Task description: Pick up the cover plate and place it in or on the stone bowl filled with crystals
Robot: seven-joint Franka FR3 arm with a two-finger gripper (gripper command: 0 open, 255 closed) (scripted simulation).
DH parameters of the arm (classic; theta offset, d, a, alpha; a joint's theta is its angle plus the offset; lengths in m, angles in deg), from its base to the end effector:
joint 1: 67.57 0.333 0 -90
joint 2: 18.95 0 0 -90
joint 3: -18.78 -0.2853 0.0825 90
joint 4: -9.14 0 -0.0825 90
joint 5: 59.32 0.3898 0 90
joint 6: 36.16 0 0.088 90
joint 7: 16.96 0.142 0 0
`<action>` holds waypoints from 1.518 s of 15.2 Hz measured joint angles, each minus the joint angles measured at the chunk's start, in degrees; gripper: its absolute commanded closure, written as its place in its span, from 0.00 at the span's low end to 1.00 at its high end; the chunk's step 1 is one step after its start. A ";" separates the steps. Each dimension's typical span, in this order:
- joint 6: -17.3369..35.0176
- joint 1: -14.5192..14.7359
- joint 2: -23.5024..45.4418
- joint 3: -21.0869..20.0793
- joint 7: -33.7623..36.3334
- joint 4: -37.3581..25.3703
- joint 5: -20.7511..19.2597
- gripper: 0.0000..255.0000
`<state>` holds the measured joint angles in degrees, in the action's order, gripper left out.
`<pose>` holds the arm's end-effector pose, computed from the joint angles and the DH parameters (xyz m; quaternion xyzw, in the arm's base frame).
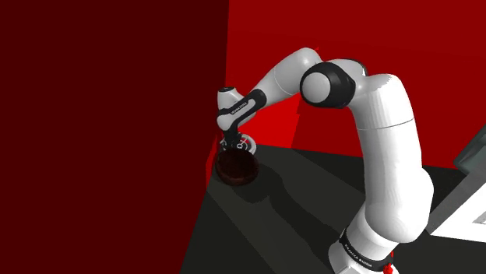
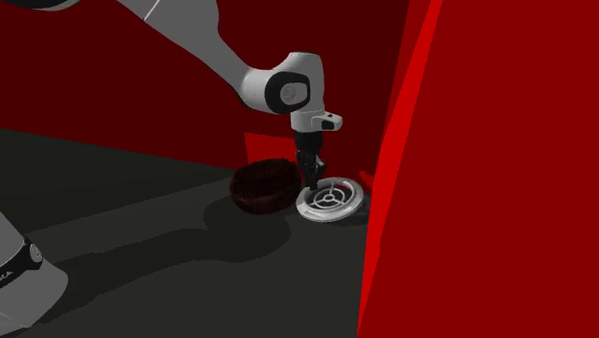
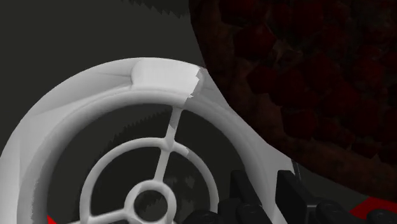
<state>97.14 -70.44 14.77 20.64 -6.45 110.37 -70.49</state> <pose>0.6429 -0.0611 0.1639 0.9948 -0.0621 -0.0106 0.0795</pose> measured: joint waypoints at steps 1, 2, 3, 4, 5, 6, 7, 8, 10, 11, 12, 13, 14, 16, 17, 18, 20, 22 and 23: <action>-0.46 -0.01 -0.15 0.02 -0.07 0.14 0.01 1.00; -1.02 0.02 -0.34 0.02 -0.07 0.26 0.06 1.00; -1.31 -0.05 -1.42 -0.09 -0.38 0.31 0.16 1.00; -1.85 -0.06 -1.55 -0.16 -0.60 0.07 0.16 1.00; -2.52 -0.08 -1.76 -0.19 -0.70 0.21 0.21 1.00; -3.11 -0.15 -2.49 -0.22 -0.90 0.16 0.33 1.00; -3.67 -0.18 -3.47 -0.25 -1.08 -0.19 0.43 1.00; -4.12 -0.18 -3.56 -0.27 -1.16 -0.43 0.44 1.00; -5.62 -0.12 -3.95 -0.25 -1.20 -0.24 0.54 1.00; -6.49 -0.09 -4.22 -0.24 -1.20 -0.09 0.61 1.00; -6.64 -0.18 -5.24 -0.31 -1.53 -0.42 0.68 1.00; -7.00 -0.29 -5.93 -0.37 -1.90 -1.25 0.80 1.00; -7.46 -0.22 -6.38 -0.34 -1.76 -1.36 0.85 1.00; -8.51 -0.14 -6.86 -0.30 -1.71 -1.38 0.91 1.00; -9.28 -0.14 -7.06 -0.37 -1.96 -1.42 0.93 1.00; -10.10 -0.09 -7.27 -0.31 -1.89 -1.39 0.97 1.00; -11.66 -0.13 -7.70 -0.36 -2.28 -1.46 1.08 1.00; -11.43 0.08 -9.53 -0.53 -2.16 -1.80 1.16 1.00; -12.51 0.05 -9.64 -0.63 -2.61 -2.02 1.17 1.00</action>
<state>84.63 -70.39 5.13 20.01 -9.06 108.35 -69.32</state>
